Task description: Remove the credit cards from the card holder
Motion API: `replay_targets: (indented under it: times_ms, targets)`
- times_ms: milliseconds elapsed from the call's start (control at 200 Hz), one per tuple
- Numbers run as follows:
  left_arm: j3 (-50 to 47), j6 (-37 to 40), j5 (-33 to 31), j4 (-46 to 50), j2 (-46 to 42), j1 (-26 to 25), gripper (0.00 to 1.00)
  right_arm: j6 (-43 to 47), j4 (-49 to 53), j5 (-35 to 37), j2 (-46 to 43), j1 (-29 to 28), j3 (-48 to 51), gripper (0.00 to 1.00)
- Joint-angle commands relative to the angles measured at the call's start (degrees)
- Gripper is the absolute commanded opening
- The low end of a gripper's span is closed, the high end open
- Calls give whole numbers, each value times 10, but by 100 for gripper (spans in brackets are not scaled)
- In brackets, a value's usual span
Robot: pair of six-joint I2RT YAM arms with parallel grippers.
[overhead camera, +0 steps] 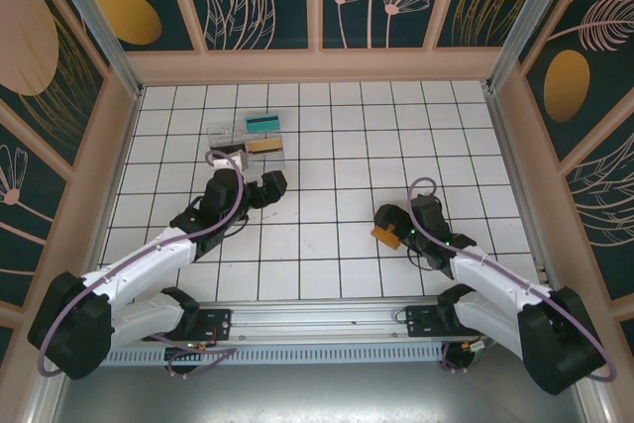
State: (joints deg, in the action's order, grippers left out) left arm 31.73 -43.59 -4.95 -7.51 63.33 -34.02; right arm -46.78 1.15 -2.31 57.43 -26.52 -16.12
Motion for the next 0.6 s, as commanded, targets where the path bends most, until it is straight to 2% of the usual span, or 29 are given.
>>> replay_targets:
  times_ms: [0,155,235,300,430,465,525,596]
  targets:
    - [19,-1,2,-17,4,-20,99,14,-161,-147,50,-7,-19,99]
    - [60,-10,-28,15,31,-67,97,11,-211,-189,80,-14,-39,99]
    - [78,-24,-41,20,53,-95,96,17,-202,-199,77,-17,-52,99]
    - [99,-37,-45,27,81,-118,91,34,-147,-175,65,-17,-73,99]
    - [139,-70,-77,49,136,-175,90,74,-23,-94,20,-14,-99,99]
    - [150,-79,-86,55,151,-188,86,77,-7,-81,4,-13,-94,99]
    - [174,-91,-99,81,178,-209,80,77,11,-70,-22,-8,-81,94]
    - [205,-93,-111,117,210,-225,76,82,12,-80,-42,-2,-63,81]
